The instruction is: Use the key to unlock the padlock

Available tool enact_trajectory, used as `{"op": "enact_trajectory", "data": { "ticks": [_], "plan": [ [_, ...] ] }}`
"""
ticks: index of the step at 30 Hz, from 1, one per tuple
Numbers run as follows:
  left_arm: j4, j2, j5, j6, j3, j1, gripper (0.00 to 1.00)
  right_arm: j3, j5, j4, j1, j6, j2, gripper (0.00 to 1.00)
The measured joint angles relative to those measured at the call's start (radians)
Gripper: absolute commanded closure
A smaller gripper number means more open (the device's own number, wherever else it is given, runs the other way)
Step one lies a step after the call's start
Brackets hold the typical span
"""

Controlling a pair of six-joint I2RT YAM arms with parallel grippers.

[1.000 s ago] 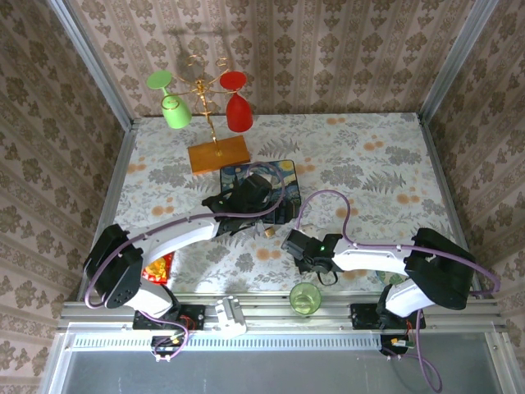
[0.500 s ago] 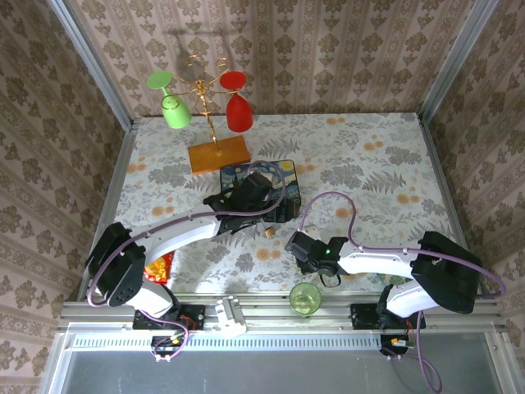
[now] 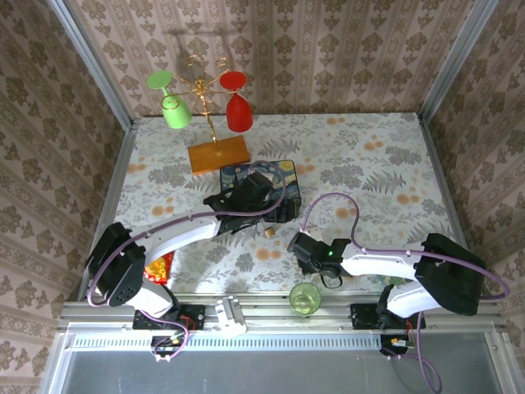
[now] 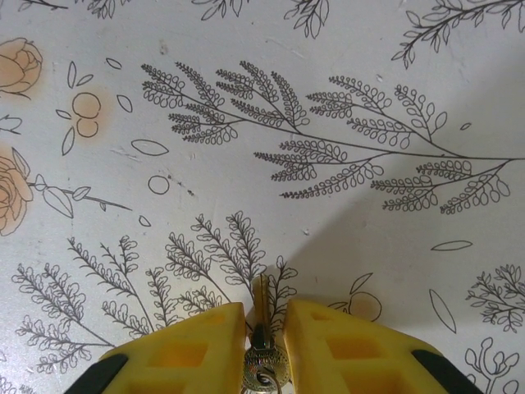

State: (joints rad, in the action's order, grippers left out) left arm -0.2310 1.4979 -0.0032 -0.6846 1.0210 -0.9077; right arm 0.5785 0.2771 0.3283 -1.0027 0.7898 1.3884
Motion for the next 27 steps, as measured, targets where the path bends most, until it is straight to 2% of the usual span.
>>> {"op": "enact_trajectory", "data": {
  "ticks": [13,27],
  "plan": [
    [0.017,0.000,0.000,-0.001,0.000,0.000,0.03,-0.008,0.005,0.019,-0.023,0.029,-0.018,0.76],
    [0.041,0.000,0.000,-0.002,0.000,0.000,0.03,-0.020,0.008,0.042,-0.036,0.051,-0.041,0.91]
  ]
}}
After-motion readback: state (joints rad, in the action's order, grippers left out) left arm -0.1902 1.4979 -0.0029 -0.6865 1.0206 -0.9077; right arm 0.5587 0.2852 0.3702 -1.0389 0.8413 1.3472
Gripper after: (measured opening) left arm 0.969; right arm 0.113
